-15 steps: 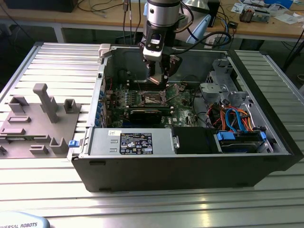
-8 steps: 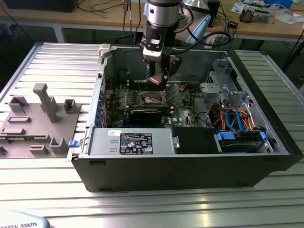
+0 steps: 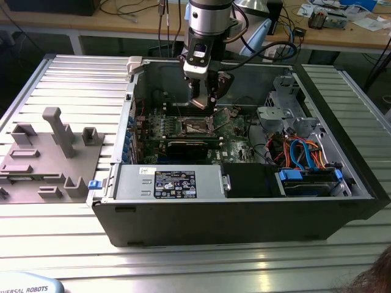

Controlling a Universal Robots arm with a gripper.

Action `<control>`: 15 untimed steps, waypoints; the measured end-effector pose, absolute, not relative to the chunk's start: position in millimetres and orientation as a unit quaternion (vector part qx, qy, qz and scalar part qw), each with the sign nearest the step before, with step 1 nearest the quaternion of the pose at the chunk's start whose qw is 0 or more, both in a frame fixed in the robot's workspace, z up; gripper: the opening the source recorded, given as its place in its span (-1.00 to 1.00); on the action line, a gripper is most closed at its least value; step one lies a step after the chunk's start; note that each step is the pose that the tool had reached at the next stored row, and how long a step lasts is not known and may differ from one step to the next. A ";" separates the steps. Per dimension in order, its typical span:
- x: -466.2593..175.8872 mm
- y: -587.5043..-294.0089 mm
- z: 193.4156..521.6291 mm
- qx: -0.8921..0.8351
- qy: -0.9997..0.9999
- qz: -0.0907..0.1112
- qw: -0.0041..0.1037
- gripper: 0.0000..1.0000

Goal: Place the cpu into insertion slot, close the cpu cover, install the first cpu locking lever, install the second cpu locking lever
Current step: 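Place the cpu into insertion slot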

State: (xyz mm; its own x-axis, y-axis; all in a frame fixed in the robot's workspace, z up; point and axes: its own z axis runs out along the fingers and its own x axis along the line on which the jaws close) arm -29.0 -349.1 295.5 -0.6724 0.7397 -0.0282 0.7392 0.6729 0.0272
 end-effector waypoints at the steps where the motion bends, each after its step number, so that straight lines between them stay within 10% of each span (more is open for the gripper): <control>1: -29.0 -349.1 295.5 0.404 0.914 0.007 0.018 0.08; 15: -29.0 -349.1 294.4 0.409 0.912 0.007 0.018 0.08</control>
